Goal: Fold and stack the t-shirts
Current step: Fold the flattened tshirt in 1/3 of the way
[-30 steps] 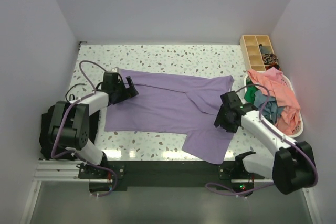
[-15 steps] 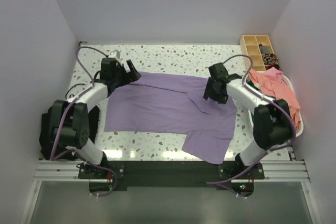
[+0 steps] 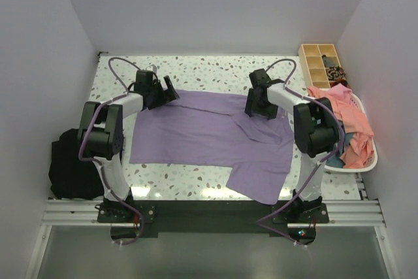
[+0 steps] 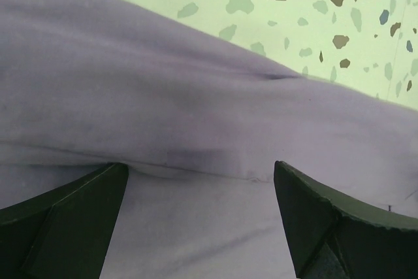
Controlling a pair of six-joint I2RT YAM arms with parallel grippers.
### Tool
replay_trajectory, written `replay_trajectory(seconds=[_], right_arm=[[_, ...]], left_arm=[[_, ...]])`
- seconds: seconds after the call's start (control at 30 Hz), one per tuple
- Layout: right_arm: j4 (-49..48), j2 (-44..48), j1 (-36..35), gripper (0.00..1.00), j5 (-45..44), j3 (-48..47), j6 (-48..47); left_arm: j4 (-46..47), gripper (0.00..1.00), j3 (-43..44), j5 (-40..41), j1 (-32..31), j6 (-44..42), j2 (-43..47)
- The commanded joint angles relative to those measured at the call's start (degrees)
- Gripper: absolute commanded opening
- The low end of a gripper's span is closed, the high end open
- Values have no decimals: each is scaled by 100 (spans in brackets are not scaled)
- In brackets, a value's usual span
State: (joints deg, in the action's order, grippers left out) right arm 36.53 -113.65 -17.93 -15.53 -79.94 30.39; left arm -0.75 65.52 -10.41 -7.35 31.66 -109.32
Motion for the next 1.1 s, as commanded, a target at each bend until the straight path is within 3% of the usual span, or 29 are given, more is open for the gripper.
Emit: replay_trajectory(seconds=[0.0,0.1,0.13,0.3,0.5,0.6,0.77,0.9,1.0,1.07], right_arm=[[-15,-517,44,80,32,-346,-121],[117,-930,53,81,164,-776,-183],[126,-1036,62,96,277,-1021,-252],[477,-1994,79,97,454,-2277,-472],[363,-2356,158,99,586,-3079,-815],[-110,-1735,264,99,700,-2775,-965],[-858,-222,361,99,261,-1895,-1299],[-44,509,510,99,-231,-1438,-896],[512,1027,528,99,277,-563,-526],[478,1578,528,99,671,81,-324]], left_arm=[[-82,100,496,180,-3,-186,-458],[-223,100,918,364,15,-221,-766],[-250,100,1032,417,15,-230,-853],[-373,100,1771,426,146,-222,-1442],[-408,100,2167,365,217,-239,-1716],[-23,100,1764,487,173,-309,-1217],[304,100,729,1259,33,-415,540],[-406,100,-90,1840,15,-222,1640],[-759,100,-933,1929,15,-3,2422],[-856,100,-1592,1474,15,146,2932]])
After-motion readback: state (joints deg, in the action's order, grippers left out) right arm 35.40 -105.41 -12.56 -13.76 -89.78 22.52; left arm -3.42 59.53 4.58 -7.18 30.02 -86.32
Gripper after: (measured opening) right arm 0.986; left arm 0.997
